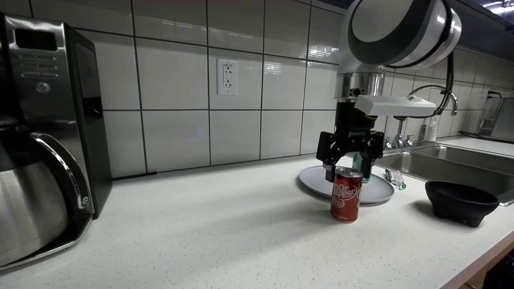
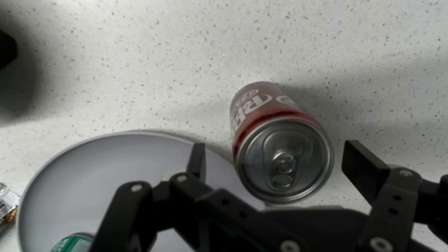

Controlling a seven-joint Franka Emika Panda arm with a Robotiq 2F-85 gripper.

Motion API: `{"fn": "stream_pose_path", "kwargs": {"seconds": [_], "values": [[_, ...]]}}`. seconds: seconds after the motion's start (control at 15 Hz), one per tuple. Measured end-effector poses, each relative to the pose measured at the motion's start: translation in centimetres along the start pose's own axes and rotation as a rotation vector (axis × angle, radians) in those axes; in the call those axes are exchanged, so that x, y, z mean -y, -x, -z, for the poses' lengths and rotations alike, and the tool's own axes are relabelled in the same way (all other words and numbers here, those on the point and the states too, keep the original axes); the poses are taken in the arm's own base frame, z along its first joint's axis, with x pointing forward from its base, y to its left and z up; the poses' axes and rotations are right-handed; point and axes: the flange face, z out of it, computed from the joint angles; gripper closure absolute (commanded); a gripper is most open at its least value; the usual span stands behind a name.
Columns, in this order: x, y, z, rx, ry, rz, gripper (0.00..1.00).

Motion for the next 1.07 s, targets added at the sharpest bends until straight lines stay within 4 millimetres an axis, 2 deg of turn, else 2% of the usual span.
{"fn": "stream_pose_path", "kwargs": {"seconds": [0.07, 0.13, 0.4, 0.47, 0.8, 1.07], "values": [[0.1, 0.0, 0.0, 0.001, 0.000, 0.001, 0.07], [0.1, 0.0, -0.1, 0.002, 0.000, 0.002, 0.26], [0.2, 0.1, -0.3, 0.005, 0.001, 0.005, 0.58], [0.2, 0.1, -0.3, 0.005, 0.001, 0.005, 0.62], [0.2, 0.0, -0.1, 0.000, -0.001, 0.005, 0.62], [0.4, -0.6, 0.9, -0.035, -0.008, 0.006, 0.62]]}}
